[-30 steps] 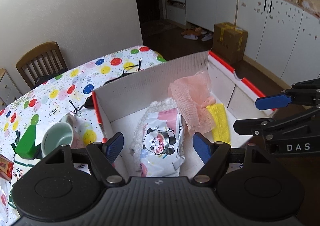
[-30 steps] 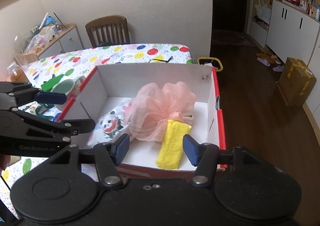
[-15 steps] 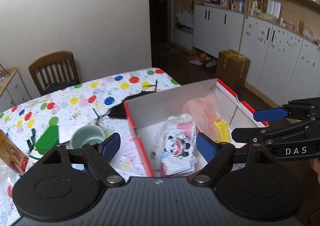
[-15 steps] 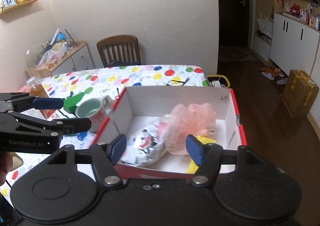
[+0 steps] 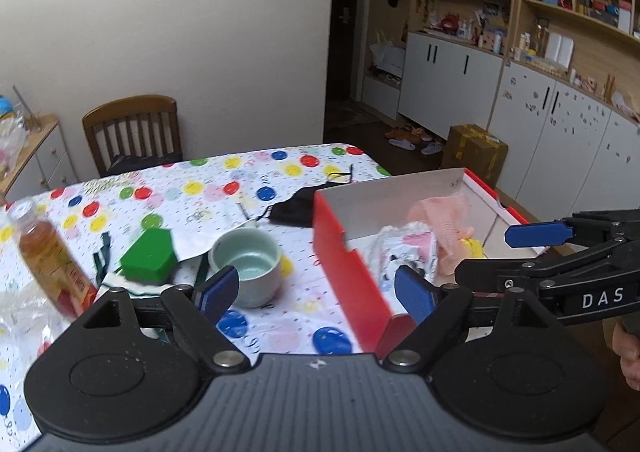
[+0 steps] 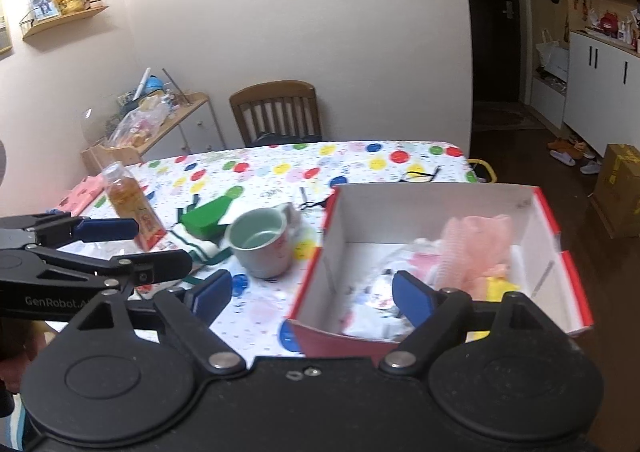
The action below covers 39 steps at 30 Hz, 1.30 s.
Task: Organize soft objects
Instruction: 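Withdraw both tools from the box toward the Christmas stocking and green sponge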
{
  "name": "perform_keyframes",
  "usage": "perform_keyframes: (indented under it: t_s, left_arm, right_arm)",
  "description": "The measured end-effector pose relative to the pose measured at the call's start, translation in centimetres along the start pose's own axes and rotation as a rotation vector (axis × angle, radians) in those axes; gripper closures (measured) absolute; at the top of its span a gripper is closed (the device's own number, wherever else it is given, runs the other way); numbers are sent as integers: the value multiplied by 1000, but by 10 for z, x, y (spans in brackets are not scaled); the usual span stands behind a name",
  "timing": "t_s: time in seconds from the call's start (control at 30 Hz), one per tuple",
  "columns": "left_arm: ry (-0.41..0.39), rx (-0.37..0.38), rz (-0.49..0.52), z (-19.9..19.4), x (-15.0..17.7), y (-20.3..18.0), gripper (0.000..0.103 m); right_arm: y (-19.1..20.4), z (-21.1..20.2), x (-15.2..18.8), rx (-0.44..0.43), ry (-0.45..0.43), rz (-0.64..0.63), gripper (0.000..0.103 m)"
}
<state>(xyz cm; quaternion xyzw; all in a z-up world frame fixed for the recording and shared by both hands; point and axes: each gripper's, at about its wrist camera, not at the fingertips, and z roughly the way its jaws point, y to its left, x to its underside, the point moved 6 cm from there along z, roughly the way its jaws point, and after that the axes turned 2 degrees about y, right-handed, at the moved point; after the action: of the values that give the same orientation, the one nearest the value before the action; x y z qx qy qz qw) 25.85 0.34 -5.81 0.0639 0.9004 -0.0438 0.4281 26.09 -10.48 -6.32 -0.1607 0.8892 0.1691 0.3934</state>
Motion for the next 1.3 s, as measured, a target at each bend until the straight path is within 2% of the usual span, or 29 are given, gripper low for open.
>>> perform_keyframes:
  t_s: [0.03,0.1,0.13,0.33,0.47,0.57,0.83,1.1,1.3]
  left_arm:
    - [-2,1,-10,-2,2,7,12]
    - [-9,2,-29,-6,7,20,3]
    - [-13,-2,-36,-8,9,28,2]
    - [-28,0,-82,-16,20,69,1]
    - [-29,-49,-97,-15,29,97,1]
    - [-44,-57,-95,-14,35,116,1]
    - [-76,-58,-140,-8,48,162,1]
    - [-49,-70,-189,15,63,199,1]
    - [-20,-118,-207,34,73,226,1]
  right_arm:
    - [6,2,0,-3,1,-3,15]
    - [17,6,0,-8,4,-10,14]
    - [23,8,-1,-11,5,-12,12]
    - [54,26,-4,-23,20,-27,7]
    - [75,39,-7,-22,28,-38,4]
    - [90,52,-10,-19,32,-45,2]
    - [119,93,-27,-1,66,-47,1]
    - [153,142,-59,-1,104,-88,1]
    - [177,195,-66,-27,189,-67,1]
